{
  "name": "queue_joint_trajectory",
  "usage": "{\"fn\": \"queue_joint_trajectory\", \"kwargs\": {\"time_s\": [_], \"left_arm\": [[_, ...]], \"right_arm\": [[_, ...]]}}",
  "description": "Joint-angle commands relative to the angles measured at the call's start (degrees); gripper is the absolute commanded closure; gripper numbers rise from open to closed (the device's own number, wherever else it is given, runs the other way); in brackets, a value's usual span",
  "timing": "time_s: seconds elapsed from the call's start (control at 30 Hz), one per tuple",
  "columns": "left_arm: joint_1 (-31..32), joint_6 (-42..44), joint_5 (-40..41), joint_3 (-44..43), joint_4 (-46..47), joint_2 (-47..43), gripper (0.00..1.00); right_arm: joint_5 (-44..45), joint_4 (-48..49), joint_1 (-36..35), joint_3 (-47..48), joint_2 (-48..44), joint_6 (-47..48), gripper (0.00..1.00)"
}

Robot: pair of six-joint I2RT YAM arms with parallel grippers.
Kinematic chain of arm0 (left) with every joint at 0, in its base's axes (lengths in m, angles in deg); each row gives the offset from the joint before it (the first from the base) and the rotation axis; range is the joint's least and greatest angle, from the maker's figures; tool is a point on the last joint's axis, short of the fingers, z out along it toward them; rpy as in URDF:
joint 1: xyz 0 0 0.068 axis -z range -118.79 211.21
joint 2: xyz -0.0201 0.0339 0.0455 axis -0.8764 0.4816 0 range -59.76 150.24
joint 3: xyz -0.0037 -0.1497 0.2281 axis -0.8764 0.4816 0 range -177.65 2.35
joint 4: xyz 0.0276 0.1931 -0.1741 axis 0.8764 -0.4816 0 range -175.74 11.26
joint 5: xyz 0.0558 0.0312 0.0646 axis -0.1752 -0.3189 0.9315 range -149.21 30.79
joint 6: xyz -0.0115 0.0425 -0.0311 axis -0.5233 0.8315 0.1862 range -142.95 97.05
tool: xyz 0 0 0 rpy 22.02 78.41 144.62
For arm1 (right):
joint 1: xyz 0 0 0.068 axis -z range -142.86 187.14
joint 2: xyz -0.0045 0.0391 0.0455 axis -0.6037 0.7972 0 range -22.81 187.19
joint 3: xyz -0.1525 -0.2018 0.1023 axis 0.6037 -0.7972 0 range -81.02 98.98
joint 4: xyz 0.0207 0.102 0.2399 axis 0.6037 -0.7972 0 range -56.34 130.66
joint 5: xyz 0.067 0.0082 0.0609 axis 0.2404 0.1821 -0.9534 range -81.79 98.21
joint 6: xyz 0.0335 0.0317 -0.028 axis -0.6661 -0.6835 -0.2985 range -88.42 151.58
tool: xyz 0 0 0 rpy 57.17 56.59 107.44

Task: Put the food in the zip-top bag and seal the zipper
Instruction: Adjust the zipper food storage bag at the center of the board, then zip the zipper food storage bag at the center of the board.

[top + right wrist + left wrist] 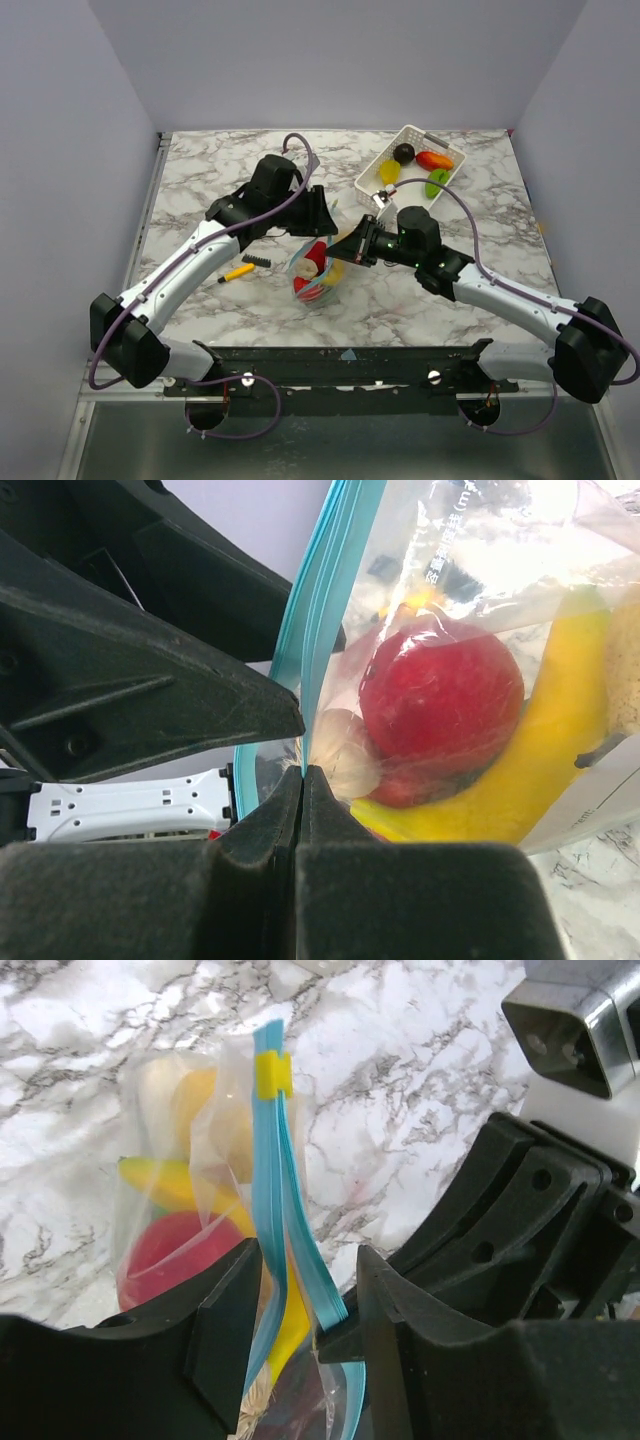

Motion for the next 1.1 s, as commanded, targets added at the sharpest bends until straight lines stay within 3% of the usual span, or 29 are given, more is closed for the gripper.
{"fn": "queue_joint_trajectory", "kwargs": {"time_s": [0.0,0.2,0.37,0.43,0.47,0.57,0.63,0.8,0.9,1.07], "left_arm": [[1.9,1.6,7.5,-4.3,-2.9,2.4,0.55],[5.0,3.1,15.1,-8.3,-6.5,5.4,0.57],[5.8,4.8,17.6,-11.0,-8.8,7.5,0.82],[5.7,6.1,17.4,-11.6,-9.4,7.8,0.94],[5.7,7.3,17.2,-12.1,-9.9,8.1,1.00],[4.6,10.9,12.4,-12.7,-9.9,8.2,1.00],[3.0,13.7,5.5,-11.7,-8.4,7.4,1.00],[-2.0,19.4,-13.9,-8.7,-5.9,5.2,1.00],[-3.5,22.4,-18.8,-7.6,-6.5,4.3,1.00],[-4.0,22.1,-22.6,-4.2,-3.5,2.0,1.00]], "right_arm": [[-1.6,3.2,0.0,-0.5,0.7,-0.6,1.00],[-1.2,2.6,0.0,-0.2,0.3,-0.1,1.00],[-0.3,-0.9,-0.2,1.5,0.3,2.5,0.99],[0.0,-3.4,-0.2,2.5,0.4,4.5,0.86],[0.3,-5.0,-0.2,3.3,0.5,6.6,0.75],[3.8,-14.2,-0.1,6.8,0.1,15.0,0.50],[6.3,-18.6,-0.1,8.2,-1.2,22.8,0.42],[6.3,-21.5,3.0,9.3,-5.2,37.1,0.35],[-4.4,-16.5,9.7,7.8,-5.6,41.6,0.32],[-13.4,-6.2,13.8,5.5,-3.8,44.0,0.09]]}}
